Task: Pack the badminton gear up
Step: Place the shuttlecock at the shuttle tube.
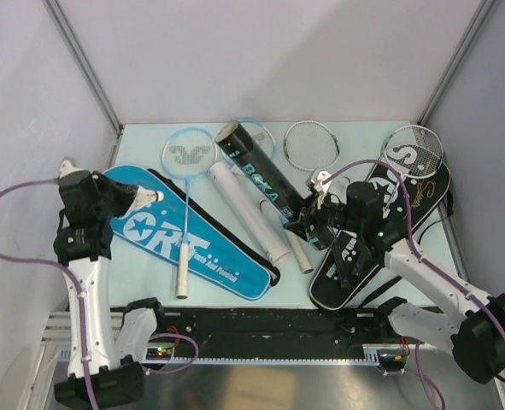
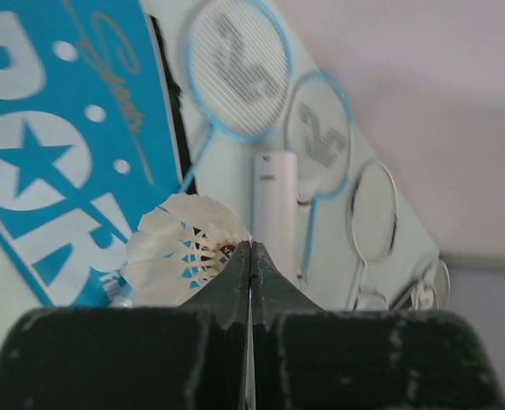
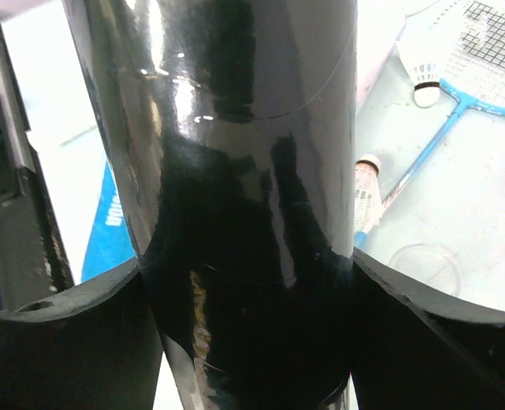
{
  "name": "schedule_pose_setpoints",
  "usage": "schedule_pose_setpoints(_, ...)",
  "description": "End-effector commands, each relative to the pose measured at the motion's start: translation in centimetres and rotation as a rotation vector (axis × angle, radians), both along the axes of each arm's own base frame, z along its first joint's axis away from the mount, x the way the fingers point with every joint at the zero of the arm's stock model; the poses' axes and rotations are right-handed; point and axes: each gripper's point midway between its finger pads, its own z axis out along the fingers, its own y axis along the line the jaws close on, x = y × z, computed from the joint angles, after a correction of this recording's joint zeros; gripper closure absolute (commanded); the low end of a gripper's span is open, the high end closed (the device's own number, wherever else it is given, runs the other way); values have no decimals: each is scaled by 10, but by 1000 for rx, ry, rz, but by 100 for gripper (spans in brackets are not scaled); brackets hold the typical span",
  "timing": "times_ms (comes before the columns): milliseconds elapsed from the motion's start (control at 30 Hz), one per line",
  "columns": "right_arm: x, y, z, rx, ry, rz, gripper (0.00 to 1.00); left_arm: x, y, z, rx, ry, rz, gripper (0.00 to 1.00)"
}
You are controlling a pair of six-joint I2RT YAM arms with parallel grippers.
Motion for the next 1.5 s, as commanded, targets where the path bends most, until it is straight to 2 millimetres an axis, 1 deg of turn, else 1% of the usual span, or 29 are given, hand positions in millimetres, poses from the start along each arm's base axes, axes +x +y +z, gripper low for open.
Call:
schedule_pose_setpoints(0, 14, 1, 8, -85, -190, 51, 71, 8, -48, 29, 31, -73, -322, 100)
schedule_pose_setpoints(100, 22, -1, -2, -160, -273, 65, 73, 8, -65, 39, 36, -98, -426, 100)
schedule_pose_setpoints(200, 33, -5, -3, -219, -368, 61, 74, 7, -79, 47, 18, -116, -512, 100)
schedule_pose_setpoints(300, 38, -7, -9, -278, -434, 85, 74, 5, -91, 62, 6, -149, -589, 100)
schedule_pose_setpoints(433, 46, -13, -23, -349, -447, 79, 74, 2, -98, 81, 7, -192, -628, 100)
schedule_pose_setpoints(500, 45, -14, -29, -370, -441, 91, 73, 0, -102, 89, 3, -211, -644, 100)
schedule_pose_setpoints(600, 43, -12, -34, -382, -438, 104, 74, -4, -112, 95, -15, -222, -695, 100)
schedule_pose_setpoints(733, 43, -10, -34, -387, -453, 99, 74, -7, -128, 91, -41, -210, -763, 100)
schedule_pose_setpoints(900, 45, -9, -35, -389, -457, 95, 74, -11, -141, 81, -57, -185, -815, 100)
schedule_pose_setpoints(1100, 44, -5, -28, -365, -475, 100, 74, -15, -150, 77, -99, -171, -835, 100)
schedule_pose_setpoints(1267, 44, -1, -20, -330, -484, 98, 75, -23, -168, 73, -145, -170, -877, 100)
schedule_pose_setpoints(1467, 40, 8, -12, -282, -487, 109, 76, -24, -183, 56, -212, -147, -902, 100)
